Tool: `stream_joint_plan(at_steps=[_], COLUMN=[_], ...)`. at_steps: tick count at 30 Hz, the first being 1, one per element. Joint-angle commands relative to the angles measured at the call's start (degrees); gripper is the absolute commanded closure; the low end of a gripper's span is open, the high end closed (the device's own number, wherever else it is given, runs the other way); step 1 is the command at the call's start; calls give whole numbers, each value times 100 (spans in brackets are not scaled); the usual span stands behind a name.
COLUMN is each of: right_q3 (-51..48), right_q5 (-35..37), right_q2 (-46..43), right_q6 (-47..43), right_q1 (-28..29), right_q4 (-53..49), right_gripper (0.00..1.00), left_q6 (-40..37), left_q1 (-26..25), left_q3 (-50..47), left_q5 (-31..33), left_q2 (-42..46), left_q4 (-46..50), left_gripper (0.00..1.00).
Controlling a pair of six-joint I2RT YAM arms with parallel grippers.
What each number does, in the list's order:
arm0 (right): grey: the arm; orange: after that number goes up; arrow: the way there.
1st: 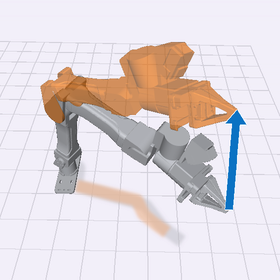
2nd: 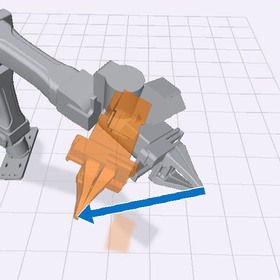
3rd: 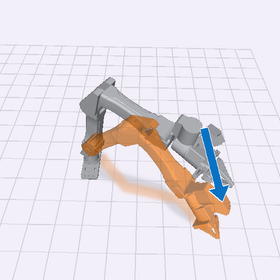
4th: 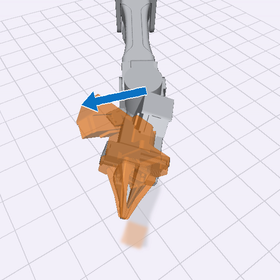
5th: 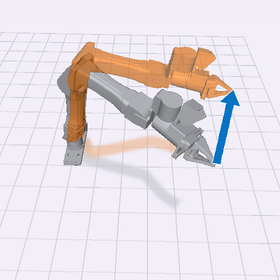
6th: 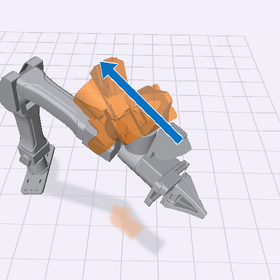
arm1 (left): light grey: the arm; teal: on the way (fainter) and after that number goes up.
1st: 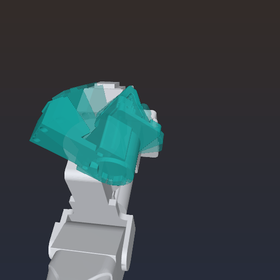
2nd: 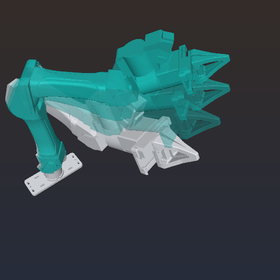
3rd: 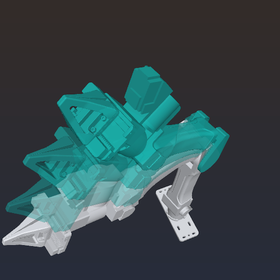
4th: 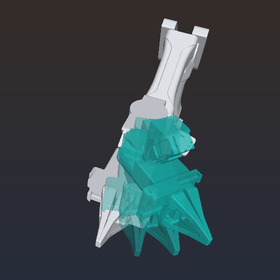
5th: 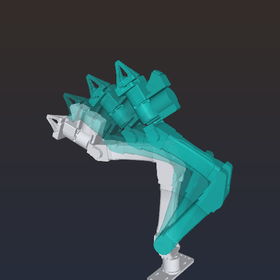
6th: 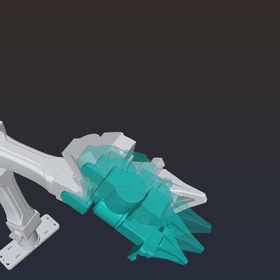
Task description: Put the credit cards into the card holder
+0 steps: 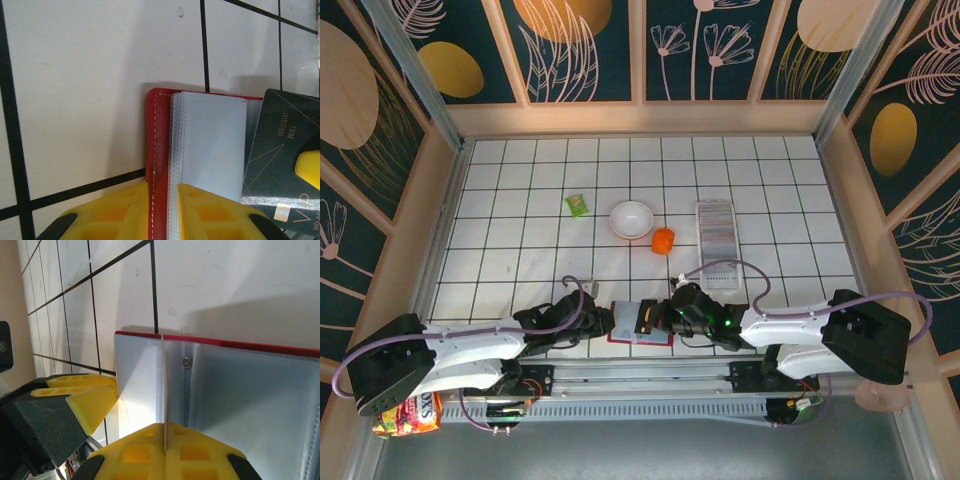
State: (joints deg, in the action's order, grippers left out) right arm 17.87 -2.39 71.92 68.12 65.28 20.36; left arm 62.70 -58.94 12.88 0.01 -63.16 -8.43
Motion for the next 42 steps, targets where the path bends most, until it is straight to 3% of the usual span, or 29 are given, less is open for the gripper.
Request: stream_joint_plan(at_steps=[1, 16, 29, 42], right_q3=[-31, -150, -349, -282], right_q5=[191, 5, -51, -312], right_q2=[76, 362, 110, 397], right_q6=[61, 358, 622, 586], right_q1=[73, 205, 205, 178], right_q4=[1, 715, 625, 1075], right_gripper=[100, 100, 100, 100], left_q6=[85, 129, 146, 181], left_q1=[-34, -38, -37, -37], left_q3=[-84, -160, -250, -318], left_q5=[-64, -63, -54, -66], left_q2=[3, 18, 58, 69], left_q4=[-59, -105, -131, -201], left_gripper=[79, 79, 80, 80])
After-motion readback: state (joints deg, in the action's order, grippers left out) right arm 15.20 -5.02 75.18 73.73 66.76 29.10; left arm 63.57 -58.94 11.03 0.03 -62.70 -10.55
